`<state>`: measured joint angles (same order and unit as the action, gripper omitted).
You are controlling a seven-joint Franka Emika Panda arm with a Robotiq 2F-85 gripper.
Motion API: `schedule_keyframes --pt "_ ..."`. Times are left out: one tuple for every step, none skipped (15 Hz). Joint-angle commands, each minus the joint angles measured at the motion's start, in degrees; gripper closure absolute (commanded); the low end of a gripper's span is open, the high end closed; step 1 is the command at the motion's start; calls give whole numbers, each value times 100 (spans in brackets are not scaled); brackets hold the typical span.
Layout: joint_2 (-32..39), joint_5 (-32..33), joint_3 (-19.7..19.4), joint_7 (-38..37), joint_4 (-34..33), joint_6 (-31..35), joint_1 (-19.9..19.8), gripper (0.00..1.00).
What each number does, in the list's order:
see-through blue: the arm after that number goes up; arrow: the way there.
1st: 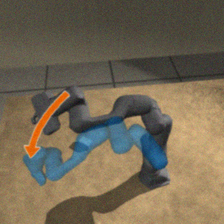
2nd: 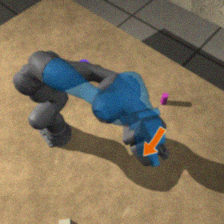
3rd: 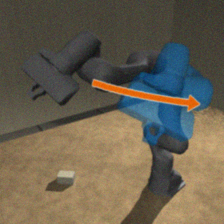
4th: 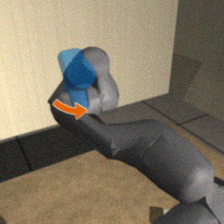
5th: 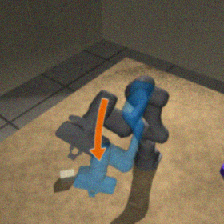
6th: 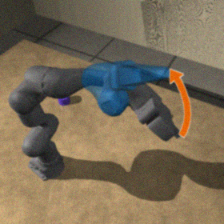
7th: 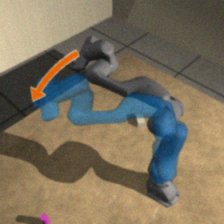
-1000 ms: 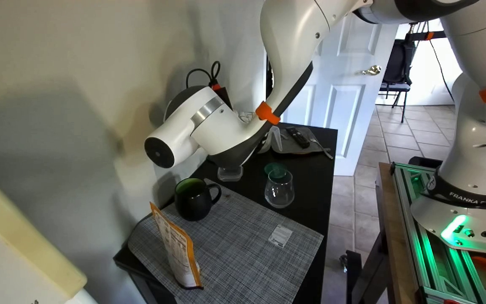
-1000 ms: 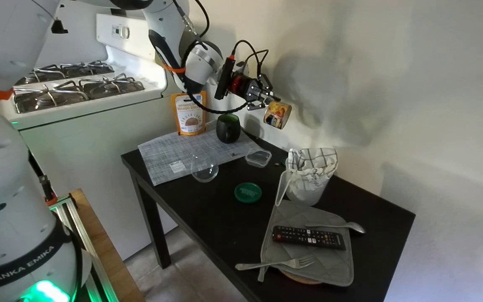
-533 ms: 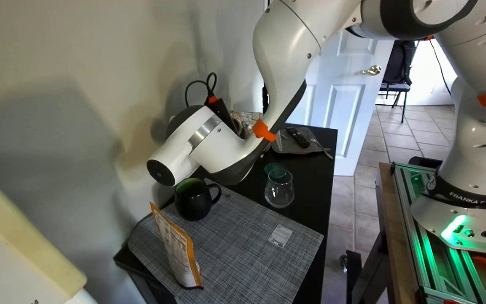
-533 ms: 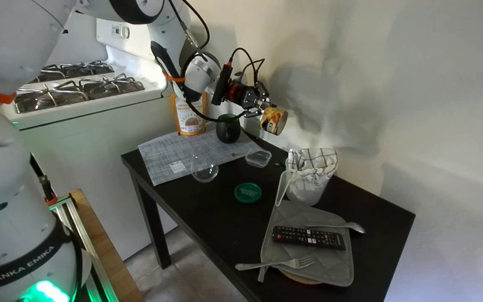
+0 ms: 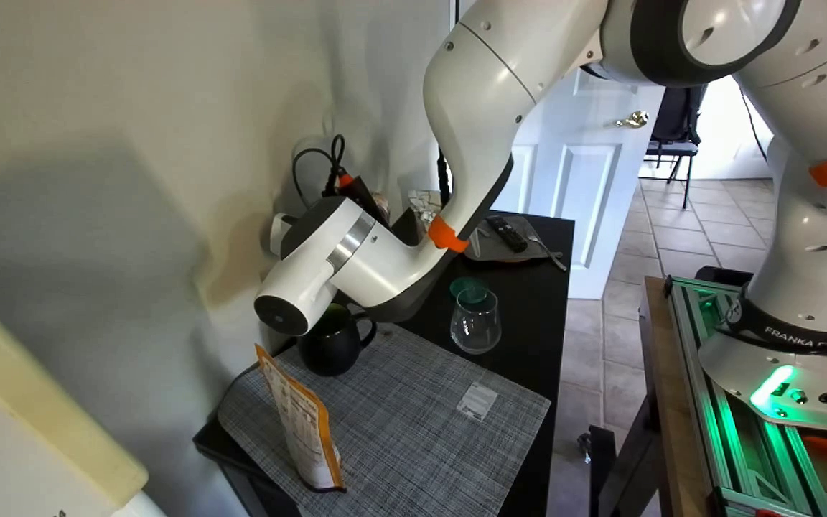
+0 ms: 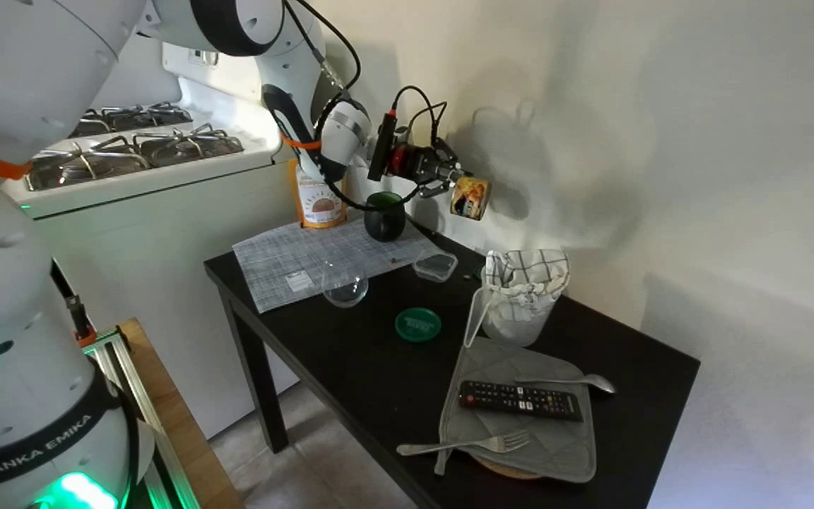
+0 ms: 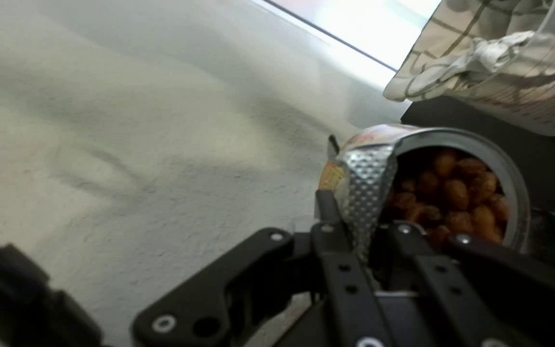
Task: Pick up the yellow can and pour some of the substance into the clear square lunch box
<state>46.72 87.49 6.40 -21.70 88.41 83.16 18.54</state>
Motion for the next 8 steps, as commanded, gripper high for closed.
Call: schedule_keyframes --pt "88 192 59 350 -65 117 27 96" --pt "90 181 68 409 -48 118 38 96" --pt "117 101 84 466 -64 13 58 96" --pt "138 62 101 534 -66 -50 83 96" --pt "130 46 120 611 -21 -57 90 96" --pt "163 8 122 625 -32 -157 124 96" --pt "210 -16 107 630 -56 -280 153 96" --pt "221 -8 114 667 -47 -308 150 96"
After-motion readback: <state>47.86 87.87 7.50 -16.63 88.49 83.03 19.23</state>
